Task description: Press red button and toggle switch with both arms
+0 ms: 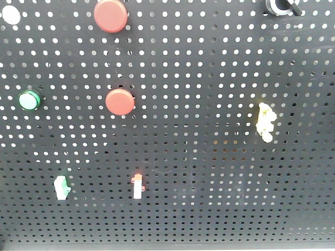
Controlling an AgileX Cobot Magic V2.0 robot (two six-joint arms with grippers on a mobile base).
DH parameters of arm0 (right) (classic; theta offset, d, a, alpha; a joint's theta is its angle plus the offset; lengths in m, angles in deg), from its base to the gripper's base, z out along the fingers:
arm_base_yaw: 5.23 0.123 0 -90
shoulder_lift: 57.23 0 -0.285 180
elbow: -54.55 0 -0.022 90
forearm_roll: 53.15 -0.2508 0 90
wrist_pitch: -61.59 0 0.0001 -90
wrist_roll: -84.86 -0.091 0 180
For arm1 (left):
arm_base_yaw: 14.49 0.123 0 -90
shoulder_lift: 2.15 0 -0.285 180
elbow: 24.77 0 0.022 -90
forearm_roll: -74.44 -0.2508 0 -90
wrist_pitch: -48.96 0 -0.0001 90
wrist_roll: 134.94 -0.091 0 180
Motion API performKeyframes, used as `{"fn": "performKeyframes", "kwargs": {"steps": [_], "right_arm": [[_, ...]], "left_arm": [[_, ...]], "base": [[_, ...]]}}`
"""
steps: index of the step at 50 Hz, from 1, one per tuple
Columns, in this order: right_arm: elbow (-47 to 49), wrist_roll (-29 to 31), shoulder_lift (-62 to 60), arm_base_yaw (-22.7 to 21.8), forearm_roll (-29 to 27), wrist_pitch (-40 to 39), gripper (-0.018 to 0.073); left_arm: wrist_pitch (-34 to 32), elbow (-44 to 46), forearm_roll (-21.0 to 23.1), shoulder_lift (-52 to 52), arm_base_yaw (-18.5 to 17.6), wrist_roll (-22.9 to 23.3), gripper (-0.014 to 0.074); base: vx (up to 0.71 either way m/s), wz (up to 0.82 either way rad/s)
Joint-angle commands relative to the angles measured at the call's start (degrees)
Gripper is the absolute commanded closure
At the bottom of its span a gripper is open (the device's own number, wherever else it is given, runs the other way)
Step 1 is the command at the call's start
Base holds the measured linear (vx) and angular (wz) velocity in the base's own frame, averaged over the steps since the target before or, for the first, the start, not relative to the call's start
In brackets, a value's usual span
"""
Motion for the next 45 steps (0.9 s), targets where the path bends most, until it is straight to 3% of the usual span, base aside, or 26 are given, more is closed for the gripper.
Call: {"fn": "performKeyframes", "kwargs": {"steps": [1,9,16,20,45], "right_arm": [[-8.9,0.6,-8.9,-0.5,0.1,-8.0,0.0562],[-24.0,0.4,-24.2,-0.5,0.0,-13.9,0.0562],[-31.6,-0.5,-29.2,-0.5,0.0,-20.2,0.0562],[-33.3,-0.5,-29.3,-0.5,-0.1,-23.1,0.0562],[-34.2,-0.6,-29.3,-0.5,-0.1,-21.9,0.0562]], "left_arm": [[-2.9,-2.6,0.4,-5.1,-0.1,2.4,0.0594],[-6.5,-10.1,0.4,-13.7,-0.1,2.4,0.0594],[-19.0,-15.1,0.5,-14.1,-0.1,2.3,0.0594],[-22.8,-15.9,0.5,-14.0,-0.1,2.3,0.0594],[-22.3,-15.9,0.5,-14.0,-0.1,2.3,0.0594]], "base": [[0.0,0.0],[0.0,0.0],[0.0,0.0],[0.0,0.0],[0.0,0.0]]}}
